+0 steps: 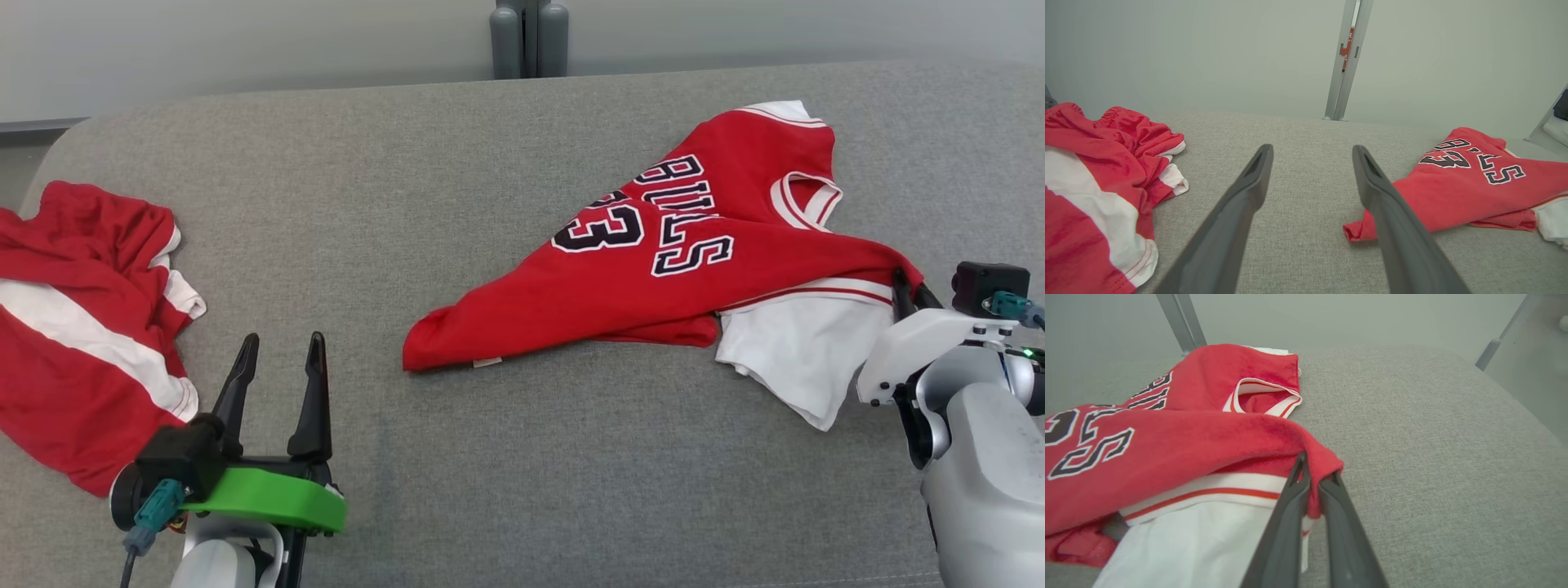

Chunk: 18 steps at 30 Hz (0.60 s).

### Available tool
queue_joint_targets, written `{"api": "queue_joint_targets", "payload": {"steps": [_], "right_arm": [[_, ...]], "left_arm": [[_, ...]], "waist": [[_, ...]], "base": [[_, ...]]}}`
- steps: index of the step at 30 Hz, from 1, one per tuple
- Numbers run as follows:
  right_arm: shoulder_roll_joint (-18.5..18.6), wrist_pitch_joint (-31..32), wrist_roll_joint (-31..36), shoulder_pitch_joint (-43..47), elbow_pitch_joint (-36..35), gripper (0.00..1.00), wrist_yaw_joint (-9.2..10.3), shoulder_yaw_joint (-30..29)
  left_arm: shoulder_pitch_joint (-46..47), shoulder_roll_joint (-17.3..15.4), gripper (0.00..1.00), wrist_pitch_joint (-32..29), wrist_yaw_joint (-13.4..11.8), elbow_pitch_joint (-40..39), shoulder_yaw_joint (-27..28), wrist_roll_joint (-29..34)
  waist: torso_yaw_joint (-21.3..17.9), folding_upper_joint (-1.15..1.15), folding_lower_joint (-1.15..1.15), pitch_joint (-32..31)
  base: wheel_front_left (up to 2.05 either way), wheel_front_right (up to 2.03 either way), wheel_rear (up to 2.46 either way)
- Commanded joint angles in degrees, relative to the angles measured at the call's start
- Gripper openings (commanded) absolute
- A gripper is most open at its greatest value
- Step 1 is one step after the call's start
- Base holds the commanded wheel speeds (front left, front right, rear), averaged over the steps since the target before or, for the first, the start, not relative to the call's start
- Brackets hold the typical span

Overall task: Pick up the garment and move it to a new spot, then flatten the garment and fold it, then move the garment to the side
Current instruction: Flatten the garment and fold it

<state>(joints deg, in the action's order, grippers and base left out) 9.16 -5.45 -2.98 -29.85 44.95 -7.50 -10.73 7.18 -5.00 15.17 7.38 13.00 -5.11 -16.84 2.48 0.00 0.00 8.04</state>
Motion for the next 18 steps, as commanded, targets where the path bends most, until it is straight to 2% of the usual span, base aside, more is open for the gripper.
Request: {"api": "queue_joint_targets", "payload": {"steps": [1, 9, 11, 14, 15, 16, 18], "right_arm": [[-0.58, 1.64, 0.9, 1.62, -2.97, 0.0, 0.01, -0.97], [-4.21, 14.07, 2.97, 12.45, -28.6, 0.0, 0.01, -5.19], [-4.56, 17.01, 3.97, 14.47, -32.73, 0.0, 0.01, -5.52], [-4.61, 18.96, 4.68, 15.17, -35.06, 0.0, 0.01, -5.01], [-4.24, 19.15, 5.06, 14.74, -34.64, 0.74, 0.01, -4.63], [-4.0, 19.22, 5.16, 14.21, -33.96, 1.0, 0.01, -4.46], [-3.51, 17.89, 5.53, 12.58, -31.84, 1.0, 0.01, -3.98]], "left_arm": [[0.58, -0.32, 1.0, -0.05, 0.18, -0.05, 0.0, 0.19], [0.57, -0.48, 1.0, -0.05, 0.19, -0.01, 0.07, -0.12], [0.82, -0.51, 1.0, -0.04, 0.19, 0.0, 0.03, -0.12], [1.37, -0.52, 1.0, -0.04, 0.19, -0.01, 0.02, -0.2], [1.52, -0.54, 1.0, -0.04, 0.19, -0.03, -0.05, -0.22], [1.61, -0.53, 1.0, -0.04, 0.19, -0.02, -0.15, -0.22], [1.81, -0.5, 1.0, -0.04, 0.19, 0.02, -0.39, -0.18]], "waist": [[0.22, 0.0, 0.0, 0.04], [1.35, 0.0, 0.0, 0.09], [1.42, 0.0, 0.0, 0.33], [1.43, 0.0, 0.0, 0.75], [1.42, 0.0, 0.0, 0.92], [1.41, 0.0, 0.0, 1.04], [1.42, 0.0, 0.0, 1.24]], "base": [[0.0, 0.0, 0.0], [0.0, 0.0, 0.0], [0.0, 0.0, 0.0], [0.0, 0.0, 0.0], [0.0, 0.0, 0.0], [0.0, 0.0, 0.0], [0.0, 0.0, 0.0]]}}
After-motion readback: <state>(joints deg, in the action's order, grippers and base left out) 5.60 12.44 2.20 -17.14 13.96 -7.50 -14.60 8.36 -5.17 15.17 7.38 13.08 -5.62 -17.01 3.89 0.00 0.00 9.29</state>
